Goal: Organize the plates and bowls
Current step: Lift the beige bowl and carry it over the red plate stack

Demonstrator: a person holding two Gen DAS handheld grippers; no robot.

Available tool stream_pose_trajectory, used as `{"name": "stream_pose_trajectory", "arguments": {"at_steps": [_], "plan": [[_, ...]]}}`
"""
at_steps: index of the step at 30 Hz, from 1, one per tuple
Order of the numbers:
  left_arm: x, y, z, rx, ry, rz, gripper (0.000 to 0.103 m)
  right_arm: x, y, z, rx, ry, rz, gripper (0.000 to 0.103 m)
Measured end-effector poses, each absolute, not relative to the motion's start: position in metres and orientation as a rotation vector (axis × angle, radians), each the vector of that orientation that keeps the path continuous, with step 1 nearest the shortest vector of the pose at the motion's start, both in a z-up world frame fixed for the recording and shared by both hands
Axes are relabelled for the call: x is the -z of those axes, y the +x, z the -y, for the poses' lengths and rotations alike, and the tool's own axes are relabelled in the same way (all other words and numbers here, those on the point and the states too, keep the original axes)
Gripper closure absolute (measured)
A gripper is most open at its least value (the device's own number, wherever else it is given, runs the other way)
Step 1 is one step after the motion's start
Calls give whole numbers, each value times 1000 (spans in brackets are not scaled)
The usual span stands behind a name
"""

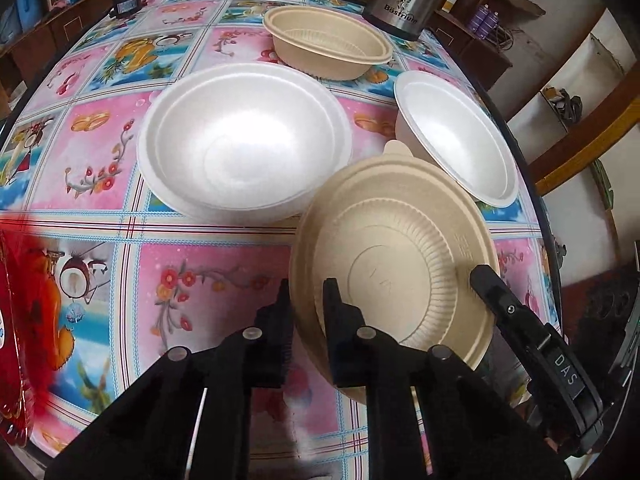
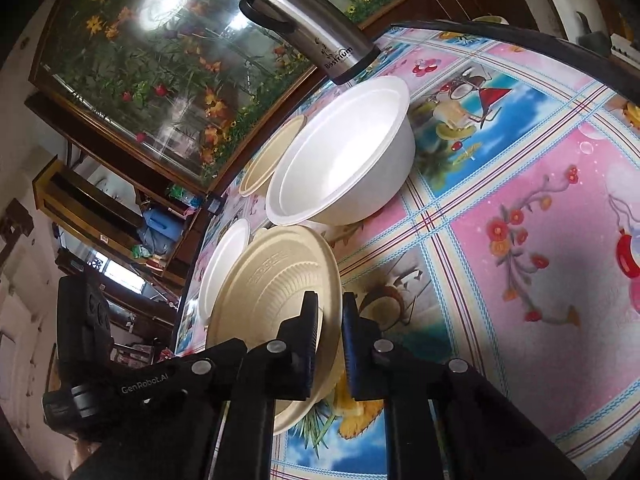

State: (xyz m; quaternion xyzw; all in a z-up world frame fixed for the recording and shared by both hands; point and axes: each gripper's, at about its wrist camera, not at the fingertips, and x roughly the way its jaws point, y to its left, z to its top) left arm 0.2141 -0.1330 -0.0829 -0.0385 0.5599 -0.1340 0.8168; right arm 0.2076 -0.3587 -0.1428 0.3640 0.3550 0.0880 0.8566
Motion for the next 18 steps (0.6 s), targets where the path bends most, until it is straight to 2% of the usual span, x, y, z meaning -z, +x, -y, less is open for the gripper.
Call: {"name": "stream_pose_trajectory", "arguments": {"at_steps": [10, 18], "plan": [[76, 195, 117, 281, -73, -1161, 92, 132, 195, 348, -174, 736, -755, 94], [52, 166, 75, 233, -68, -1050, 92, 111, 178, 316, -240, 690, -748, 94]]}}
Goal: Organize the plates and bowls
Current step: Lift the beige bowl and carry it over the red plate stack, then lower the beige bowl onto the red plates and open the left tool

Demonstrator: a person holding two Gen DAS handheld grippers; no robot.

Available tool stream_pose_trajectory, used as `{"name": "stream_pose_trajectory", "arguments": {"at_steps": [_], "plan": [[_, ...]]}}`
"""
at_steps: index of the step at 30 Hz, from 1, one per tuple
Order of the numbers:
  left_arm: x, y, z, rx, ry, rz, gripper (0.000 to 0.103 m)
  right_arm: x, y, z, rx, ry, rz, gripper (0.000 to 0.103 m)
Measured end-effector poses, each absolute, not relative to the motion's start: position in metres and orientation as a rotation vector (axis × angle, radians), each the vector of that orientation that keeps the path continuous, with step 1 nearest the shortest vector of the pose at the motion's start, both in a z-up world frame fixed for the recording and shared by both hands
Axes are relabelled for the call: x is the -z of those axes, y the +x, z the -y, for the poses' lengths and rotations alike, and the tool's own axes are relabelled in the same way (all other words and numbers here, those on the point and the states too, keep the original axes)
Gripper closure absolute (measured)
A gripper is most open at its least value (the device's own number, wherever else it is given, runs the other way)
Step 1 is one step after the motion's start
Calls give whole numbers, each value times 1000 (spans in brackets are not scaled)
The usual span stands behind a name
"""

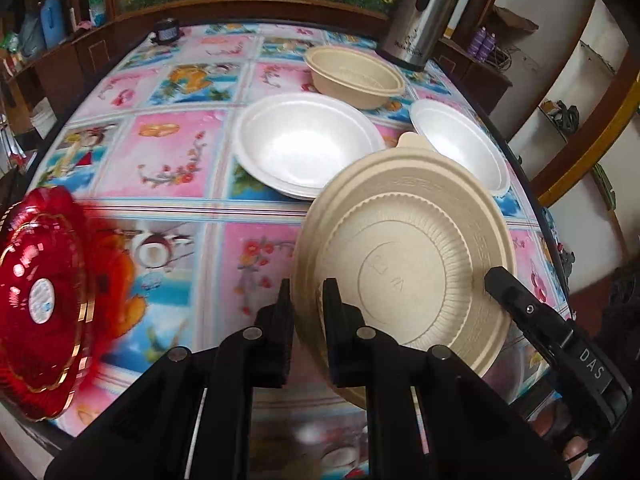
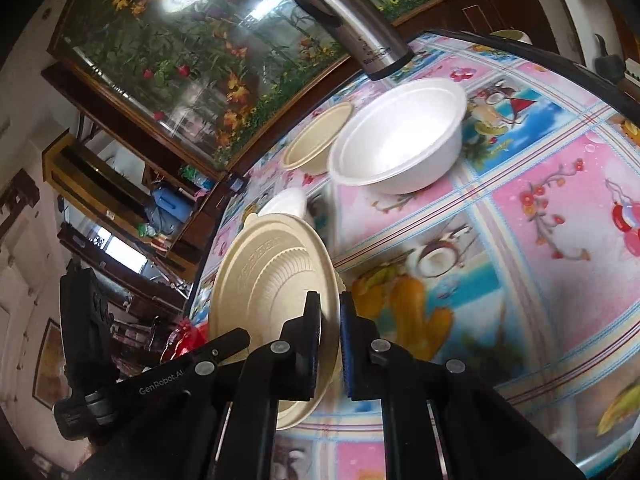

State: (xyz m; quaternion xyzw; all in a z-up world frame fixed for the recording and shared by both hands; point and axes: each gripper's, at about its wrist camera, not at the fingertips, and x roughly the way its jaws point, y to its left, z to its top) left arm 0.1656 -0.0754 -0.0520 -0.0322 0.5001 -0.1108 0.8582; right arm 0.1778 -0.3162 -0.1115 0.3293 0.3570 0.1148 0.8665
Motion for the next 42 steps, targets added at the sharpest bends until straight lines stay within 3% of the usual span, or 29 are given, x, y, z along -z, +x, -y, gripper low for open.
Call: {"name": "stream_pose_trajectory", "arguments": {"at_steps": [22, 42], "plan": [[37, 131, -132, -125, -213, -889, 91, 75, 198, 87, -545, 436, -800, 95], [60, 125, -182, -189, -227, -932, 91, 101, 201, 13, -556, 318, -866, 94]]}}
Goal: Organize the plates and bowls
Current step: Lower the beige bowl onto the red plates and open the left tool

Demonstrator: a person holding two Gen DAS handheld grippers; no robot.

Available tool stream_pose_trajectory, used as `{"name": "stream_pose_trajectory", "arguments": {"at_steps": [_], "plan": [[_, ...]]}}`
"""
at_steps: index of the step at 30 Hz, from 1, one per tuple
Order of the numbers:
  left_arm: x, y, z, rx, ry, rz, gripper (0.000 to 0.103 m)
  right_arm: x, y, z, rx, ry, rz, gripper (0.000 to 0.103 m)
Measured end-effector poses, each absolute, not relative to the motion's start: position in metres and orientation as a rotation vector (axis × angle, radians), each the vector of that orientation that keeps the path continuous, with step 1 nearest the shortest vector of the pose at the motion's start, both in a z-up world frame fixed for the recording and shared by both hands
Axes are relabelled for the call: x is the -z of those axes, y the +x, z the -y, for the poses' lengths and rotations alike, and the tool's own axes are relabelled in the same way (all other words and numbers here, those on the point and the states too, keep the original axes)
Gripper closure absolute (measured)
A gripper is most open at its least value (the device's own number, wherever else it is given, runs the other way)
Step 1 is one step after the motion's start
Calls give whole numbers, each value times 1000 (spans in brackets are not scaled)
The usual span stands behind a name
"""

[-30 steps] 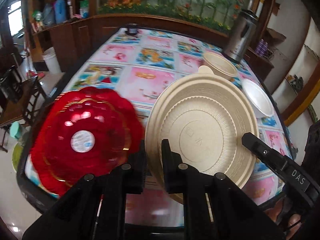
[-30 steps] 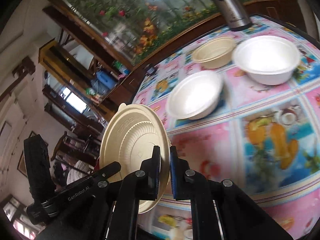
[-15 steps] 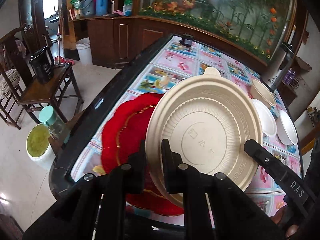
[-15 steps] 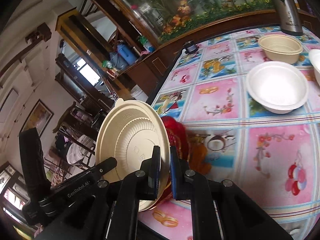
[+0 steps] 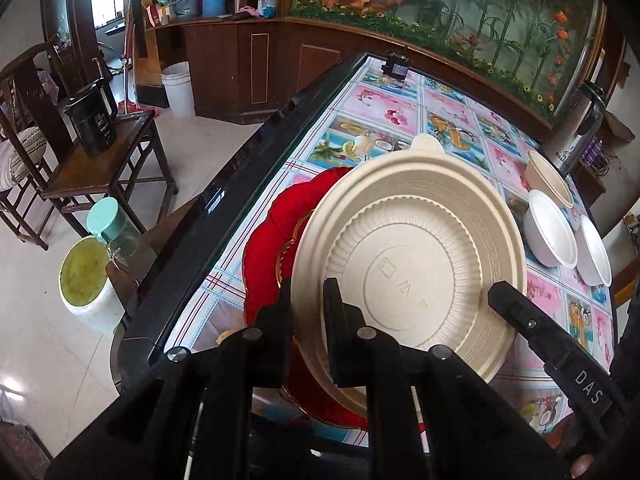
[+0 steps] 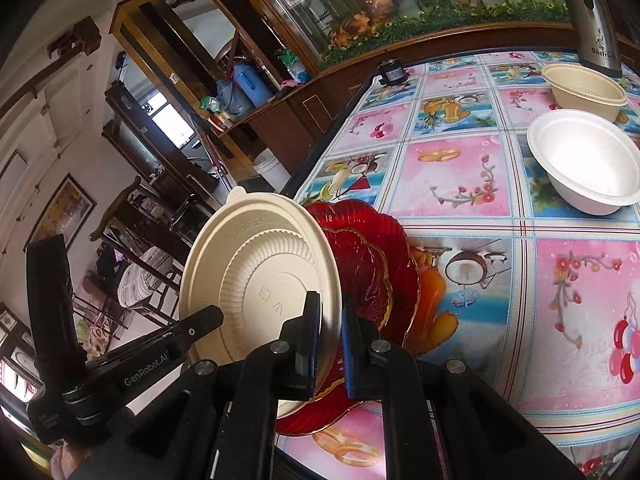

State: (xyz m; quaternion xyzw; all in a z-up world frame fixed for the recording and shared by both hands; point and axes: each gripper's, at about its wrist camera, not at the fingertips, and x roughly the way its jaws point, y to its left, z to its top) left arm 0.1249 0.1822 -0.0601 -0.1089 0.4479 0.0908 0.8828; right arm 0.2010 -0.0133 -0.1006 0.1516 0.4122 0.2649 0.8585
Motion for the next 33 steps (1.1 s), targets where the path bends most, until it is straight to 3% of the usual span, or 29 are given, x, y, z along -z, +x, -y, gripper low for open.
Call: {"name": "stream_pose_trajectory", "arguments": {"at_steps": [21, 26, 30, 33], "plan": [[69, 130, -184, -234, -145, -952, 88, 112, 203, 2, -526, 253, -872, 93], [65, 129, -186, -269, -115, -924, 83, 110, 200, -3, -519, 204, -842, 89], [61, 127, -187, -312, -80, -893, 69, 108, 196, -5, -499, 158, -798, 87], [56, 125, -191, -336, -68, -864, 68, 105, 194, -1, -498, 154, -766, 86]]}}
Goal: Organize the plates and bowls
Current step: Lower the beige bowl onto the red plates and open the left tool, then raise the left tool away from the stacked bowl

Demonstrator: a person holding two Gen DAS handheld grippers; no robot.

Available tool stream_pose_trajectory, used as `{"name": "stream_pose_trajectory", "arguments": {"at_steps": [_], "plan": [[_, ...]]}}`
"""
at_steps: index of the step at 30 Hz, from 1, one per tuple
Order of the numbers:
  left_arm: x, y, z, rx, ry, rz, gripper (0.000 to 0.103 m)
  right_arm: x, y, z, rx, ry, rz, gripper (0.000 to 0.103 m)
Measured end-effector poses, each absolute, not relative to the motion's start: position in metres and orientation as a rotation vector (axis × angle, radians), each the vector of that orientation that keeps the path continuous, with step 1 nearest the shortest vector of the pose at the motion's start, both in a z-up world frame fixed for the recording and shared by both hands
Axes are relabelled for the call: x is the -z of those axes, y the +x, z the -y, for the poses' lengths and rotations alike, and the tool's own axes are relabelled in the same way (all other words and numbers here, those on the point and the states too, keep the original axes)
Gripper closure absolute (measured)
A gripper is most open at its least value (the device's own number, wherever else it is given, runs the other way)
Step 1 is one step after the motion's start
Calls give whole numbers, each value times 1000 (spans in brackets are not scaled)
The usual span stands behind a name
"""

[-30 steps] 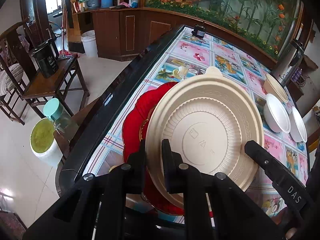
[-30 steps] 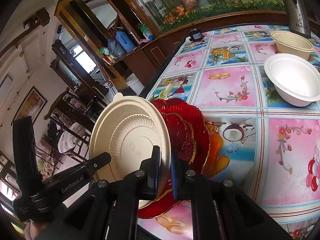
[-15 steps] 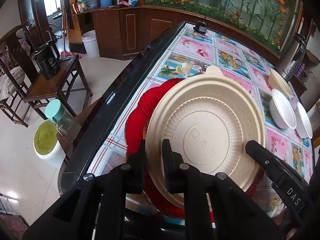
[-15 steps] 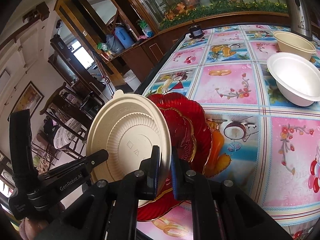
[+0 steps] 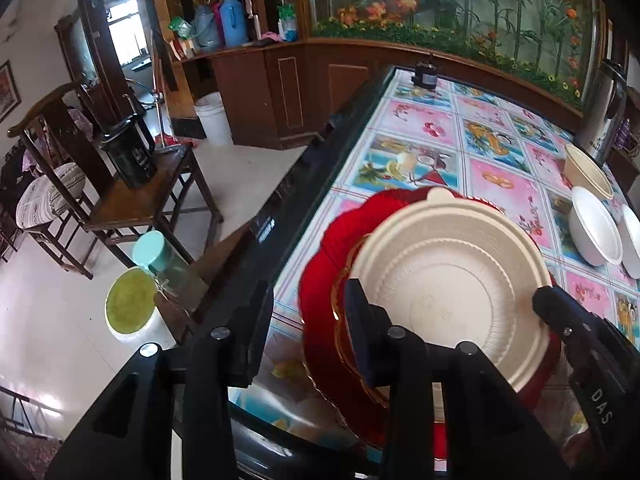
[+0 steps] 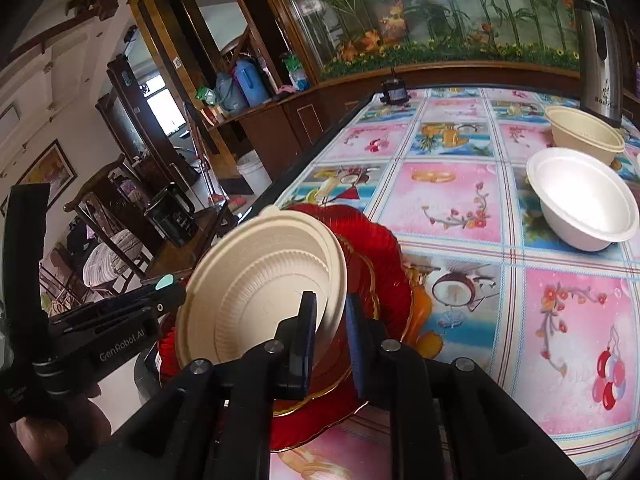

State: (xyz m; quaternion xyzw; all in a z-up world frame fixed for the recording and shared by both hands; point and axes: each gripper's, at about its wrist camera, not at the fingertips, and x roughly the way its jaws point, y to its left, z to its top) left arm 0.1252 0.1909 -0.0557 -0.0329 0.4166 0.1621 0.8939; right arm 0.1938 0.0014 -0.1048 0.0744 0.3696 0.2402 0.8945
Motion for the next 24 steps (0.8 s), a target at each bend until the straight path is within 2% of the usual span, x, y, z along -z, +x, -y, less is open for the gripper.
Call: {"name": "stream_pose_trajectory", "arguments": {"at_steps": [3, 7, 15, 18, 19, 24], "plan": [[52, 122, -195, -361, -71, -839, 68, 103, 194, 6, -518, 176, -744, 83], [49, 120, -194, -373, -70, -809, 68, 105, 196, 16, -549, 214, -718, 73], [40, 116, -174, -339, -38, -762, 68, 105, 188, 46, -545, 263, -593, 73], [40, 117, -164, -336, 0, -751, 50, 104, 188, 61, -537, 307, -569, 66], [40, 117, -161, -340, 11, -747, 49, 105, 189, 65, -533, 319, -571, 63], [41, 117, -156, -347, 27, -749, 49, 109, 195, 74, -527, 367, -603, 63]]}}
